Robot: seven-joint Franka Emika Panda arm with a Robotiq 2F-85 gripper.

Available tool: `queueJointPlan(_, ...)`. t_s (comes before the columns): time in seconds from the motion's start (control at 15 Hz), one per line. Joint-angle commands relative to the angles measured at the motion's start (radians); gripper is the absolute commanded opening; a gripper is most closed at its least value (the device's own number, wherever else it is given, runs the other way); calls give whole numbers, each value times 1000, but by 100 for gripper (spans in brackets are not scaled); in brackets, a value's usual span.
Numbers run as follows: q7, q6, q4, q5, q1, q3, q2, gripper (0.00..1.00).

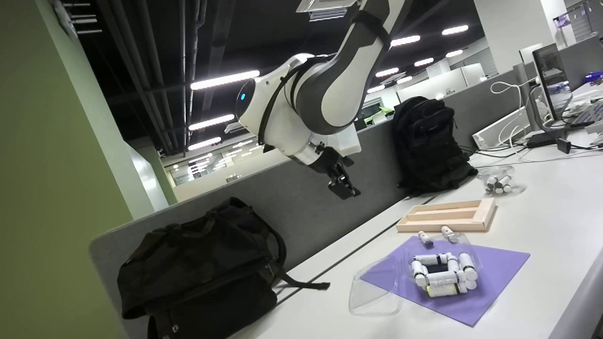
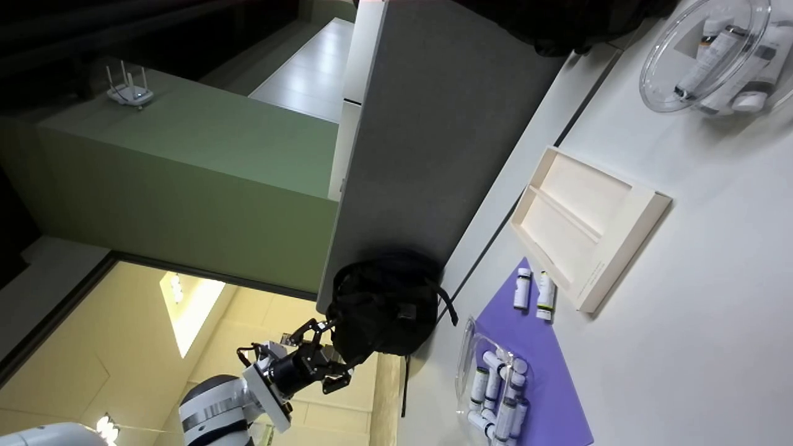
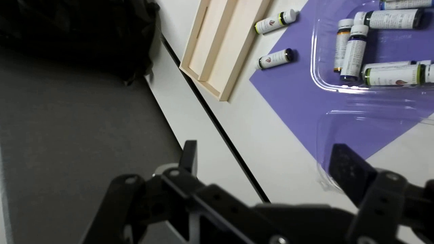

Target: Close the lid of the bowl

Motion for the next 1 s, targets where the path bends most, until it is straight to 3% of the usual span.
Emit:
queueJointPlan(0.0,-6,5,1,11,34,-36,-3,100)
queueJointPlan(0.33,-11,3,-4,14,29,-35,-39,100)
queueJointPlan(0.93,-124,-10,191,-148,188,-50,256,100)
